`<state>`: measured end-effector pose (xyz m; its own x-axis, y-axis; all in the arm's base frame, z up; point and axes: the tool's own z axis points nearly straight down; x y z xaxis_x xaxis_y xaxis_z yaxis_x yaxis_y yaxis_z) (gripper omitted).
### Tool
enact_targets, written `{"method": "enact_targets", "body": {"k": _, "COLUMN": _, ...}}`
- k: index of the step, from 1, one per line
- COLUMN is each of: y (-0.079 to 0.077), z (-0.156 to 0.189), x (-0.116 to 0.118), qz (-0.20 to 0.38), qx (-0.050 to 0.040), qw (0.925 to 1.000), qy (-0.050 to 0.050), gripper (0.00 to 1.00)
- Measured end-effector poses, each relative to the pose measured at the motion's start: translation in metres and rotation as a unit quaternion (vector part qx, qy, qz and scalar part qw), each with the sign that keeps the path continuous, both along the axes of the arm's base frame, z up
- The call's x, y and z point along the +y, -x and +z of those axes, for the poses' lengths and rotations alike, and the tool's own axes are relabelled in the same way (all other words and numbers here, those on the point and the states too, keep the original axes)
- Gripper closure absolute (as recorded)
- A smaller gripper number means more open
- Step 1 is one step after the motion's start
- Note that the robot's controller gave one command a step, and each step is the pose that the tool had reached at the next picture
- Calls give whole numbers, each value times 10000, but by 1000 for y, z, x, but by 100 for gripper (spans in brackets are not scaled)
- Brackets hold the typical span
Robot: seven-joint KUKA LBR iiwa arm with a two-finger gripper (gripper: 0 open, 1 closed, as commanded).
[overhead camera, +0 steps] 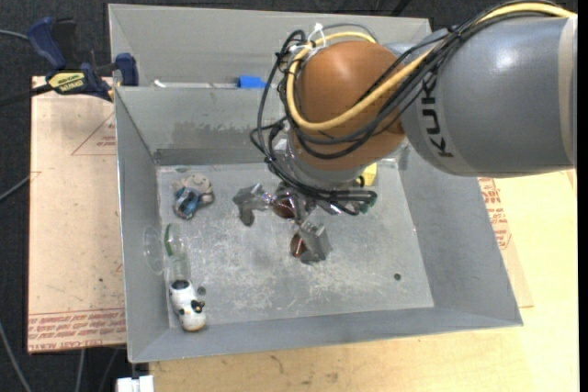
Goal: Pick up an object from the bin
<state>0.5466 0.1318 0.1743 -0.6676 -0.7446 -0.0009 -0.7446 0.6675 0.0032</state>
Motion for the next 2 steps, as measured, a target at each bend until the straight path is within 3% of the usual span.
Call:
{"method": "enact_targets", "body": {"k": 1, "y": -23, "z": 16, "x": -15, "qz": 630, "qx": -16, "qw": 9980, "qy": 1, "gripper": 0}}
{"method": "enact_targets", "body": {"k": 2, "y": -42, "z": 31, "x": -11, "qz": 60, "qx": -28, "qw": 10000, "qy": 3, "gripper": 0}}
